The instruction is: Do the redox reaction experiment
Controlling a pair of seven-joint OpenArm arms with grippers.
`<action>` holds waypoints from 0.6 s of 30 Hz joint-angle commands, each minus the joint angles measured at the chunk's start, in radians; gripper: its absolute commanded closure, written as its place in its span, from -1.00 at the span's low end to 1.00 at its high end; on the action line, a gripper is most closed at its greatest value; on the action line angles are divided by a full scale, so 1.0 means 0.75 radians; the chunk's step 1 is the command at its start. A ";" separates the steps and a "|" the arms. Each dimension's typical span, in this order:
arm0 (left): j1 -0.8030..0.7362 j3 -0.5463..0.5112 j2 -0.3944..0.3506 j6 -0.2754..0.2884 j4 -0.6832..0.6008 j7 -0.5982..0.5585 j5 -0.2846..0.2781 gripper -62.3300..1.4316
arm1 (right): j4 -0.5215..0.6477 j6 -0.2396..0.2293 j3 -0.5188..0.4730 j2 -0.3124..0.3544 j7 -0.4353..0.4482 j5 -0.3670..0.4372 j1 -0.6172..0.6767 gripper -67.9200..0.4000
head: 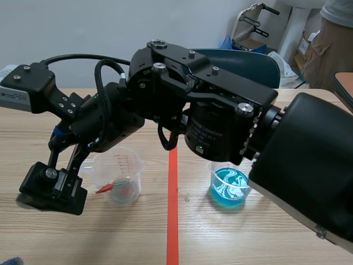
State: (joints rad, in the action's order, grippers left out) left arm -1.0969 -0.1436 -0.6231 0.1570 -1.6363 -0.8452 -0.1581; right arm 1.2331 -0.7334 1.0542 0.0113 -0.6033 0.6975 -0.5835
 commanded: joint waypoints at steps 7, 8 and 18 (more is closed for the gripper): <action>0.005 0.005 0.010 0.003 -0.026 -0.024 -0.004 -1.00 | 0.012 -0.016 -0.010 -0.007 0.021 0.013 -0.020 -1.00; 0.005 0.005 0.010 0.003 -0.026 -0.024 -0.004 -1.00 | 0.012 -0.016 -0.010 -0.007 0.021 0.013 -0.020 -1.00; 0.004 0.005 0.010 0.003 -0.026 -0.024 -0.004 -1.00 | 0.012 -0.016 -0.010 -0.007 0.020 0.003 -0.020 -1.00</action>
State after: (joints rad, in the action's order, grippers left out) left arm -1.0969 -0.1436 -0.6231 0.1570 -1.6363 -0.8452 -0.1581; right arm 1.2331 -0.7334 1.0542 0.0113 -0.6033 0.6960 -0.5835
